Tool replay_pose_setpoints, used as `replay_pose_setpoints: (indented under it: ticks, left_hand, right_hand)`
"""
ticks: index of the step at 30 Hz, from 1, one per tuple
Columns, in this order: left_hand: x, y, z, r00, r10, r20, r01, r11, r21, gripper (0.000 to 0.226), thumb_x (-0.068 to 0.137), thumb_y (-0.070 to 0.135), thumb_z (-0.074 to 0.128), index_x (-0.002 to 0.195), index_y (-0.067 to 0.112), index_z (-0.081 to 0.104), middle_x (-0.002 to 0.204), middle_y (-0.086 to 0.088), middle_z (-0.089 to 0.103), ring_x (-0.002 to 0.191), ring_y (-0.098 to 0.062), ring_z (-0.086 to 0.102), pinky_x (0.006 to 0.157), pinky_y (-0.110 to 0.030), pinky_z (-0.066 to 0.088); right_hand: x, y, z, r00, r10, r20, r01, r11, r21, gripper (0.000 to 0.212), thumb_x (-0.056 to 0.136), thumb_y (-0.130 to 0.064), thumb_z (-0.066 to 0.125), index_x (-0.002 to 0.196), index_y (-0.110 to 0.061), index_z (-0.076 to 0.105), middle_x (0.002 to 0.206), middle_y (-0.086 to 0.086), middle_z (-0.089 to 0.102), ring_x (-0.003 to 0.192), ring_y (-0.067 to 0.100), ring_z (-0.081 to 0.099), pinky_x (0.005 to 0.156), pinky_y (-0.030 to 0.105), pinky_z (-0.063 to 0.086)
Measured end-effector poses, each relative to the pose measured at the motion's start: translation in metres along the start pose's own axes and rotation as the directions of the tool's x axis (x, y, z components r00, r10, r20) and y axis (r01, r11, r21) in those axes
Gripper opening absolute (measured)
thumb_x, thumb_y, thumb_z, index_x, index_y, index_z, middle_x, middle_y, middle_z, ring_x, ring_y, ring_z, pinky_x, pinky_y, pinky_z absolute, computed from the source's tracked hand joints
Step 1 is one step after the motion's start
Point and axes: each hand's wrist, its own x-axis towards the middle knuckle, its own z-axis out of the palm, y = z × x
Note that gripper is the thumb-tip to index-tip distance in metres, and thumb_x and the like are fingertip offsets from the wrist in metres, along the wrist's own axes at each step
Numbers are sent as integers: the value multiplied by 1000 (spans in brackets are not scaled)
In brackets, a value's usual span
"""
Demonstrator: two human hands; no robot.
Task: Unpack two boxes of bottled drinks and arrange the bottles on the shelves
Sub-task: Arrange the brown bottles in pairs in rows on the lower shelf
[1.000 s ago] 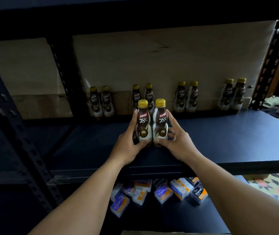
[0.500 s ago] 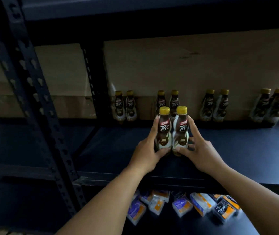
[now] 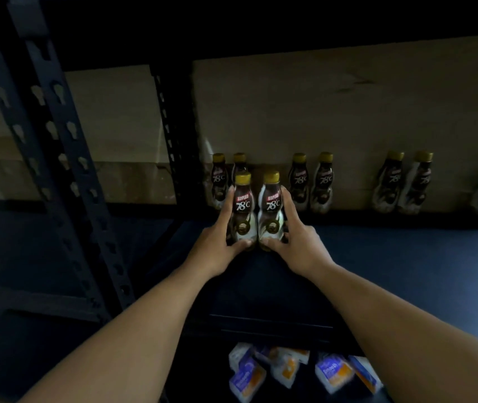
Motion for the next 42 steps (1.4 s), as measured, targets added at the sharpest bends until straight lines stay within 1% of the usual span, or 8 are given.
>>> replay_pose_setpoints:
  ticks: [4, 9, 13, 17, 27, 34, 39, 42]
  left_hand:
    - [11, -13, -5, 1000, -9, -17, 10, 1000, 8, 108, 93, 35, 72, 139, 72, -19, 158, 13, 40, 138, -11, 46, 108, -24, 33]
    - [13, -18, -4, 999, -18, -30, 17, 1000, -26, 104, 96, 31, 70, 144, 68, -15, 157, 16, 40, 138, -9, 45, 106, -23, 32]
    - [12, -20, -3, 999, -17, -27, 15, 998, -55, 105, 96, 30, 69, 142, 72, -15, 158, 16, 39, 142, -11, 41, 116, -31, 33]
    - [13, -20, -3, 999, -22, -23, 20, 997, -69, 105, 96, 29, 70, 141, 74, -14, 158, 16, 39, 143, -11, 40, 119, -37, 32]
    - [14, -23, -2, 999, -18, -33, 14, 993, -121, 104, 95, 28, 71, 141, 73, -10, 155, 19, 42, 138, -2, 42, 109, -21, 31]
    - [14, -24, -2, 999, -19, -36, 14, 992, -125, 105, 94, 30, 72, 138, 75, -12, 155, 20, 40, 139, -1, 41, 111, -25, 32]
    - [13, -25, -3, 998, -54, -32, 49, 989, -137, 110, 91, 33, 75, 135, 78, -15, 155, 17, 43, 140, -3, 42, 119, -35, 33]
    - [9, -23, -5, 995, -96, -24, 91, 984, -152, 121, 87, 29, 80, 134, 74, -22, 154, 12, 45, 135, 0, 42, 113, -29, 34]
  right_hand:
    - [15, -5, 10, 1000, -9, 2, 9, 1000, -4, 114, 93, -33, 73, 134, -77, -24, 131, -8, 66, 110, 16, 64, 101, 41, 51]
    - [19, 0, 16, 1000, -1, -12, 1, 999, 44, 111, 93, -34, 74, 141, -74, -17, 132, -15, 64, 114, 13, 64, 103, 39, 50]
    - [17, 3, 17, 1000, -17, -15, 18, 998, 58, 111, 92, -34, 75, 136, -78, -16, 135, -16, 63, 120, 11, 62, 107, 38, 47]
    - [18, 3, 16, 1000, -27, 0, 27, 998, 64, 111, 92, -31, 76, 137, -78, -15, 126, -25, 59, 115, 4, 60, 105, 32, 46]
    - [17, 5, 17, 999, -47, -12, 48, 997, 58, 114, 91, -31, 77, 132, -82, -17, 139, -16, 61, 121, 8, 61, 104, 31, 46]
    - [17, 7, 16, 1000, -26, 6, 26, 998, 55, 115, 89, -35, 78, 134, -78, -20, 142, -18, 58, 124, 7, 57, 108, 35, 45]
    - [19, 7, 15, 998, 21, 53, -26, 995, 92, 127, 83, -32, 85, 155, -53, -18, 146, -18, 53, 127, 1, 52, 104, 23, 38]
    - [17, 5, 11, 995, 62, 79, -71, 991, 111, 139, 74, -34, 91, 158, -45, -19, 154, -13, 47, 138, 8, 46, 110, 27, 37]
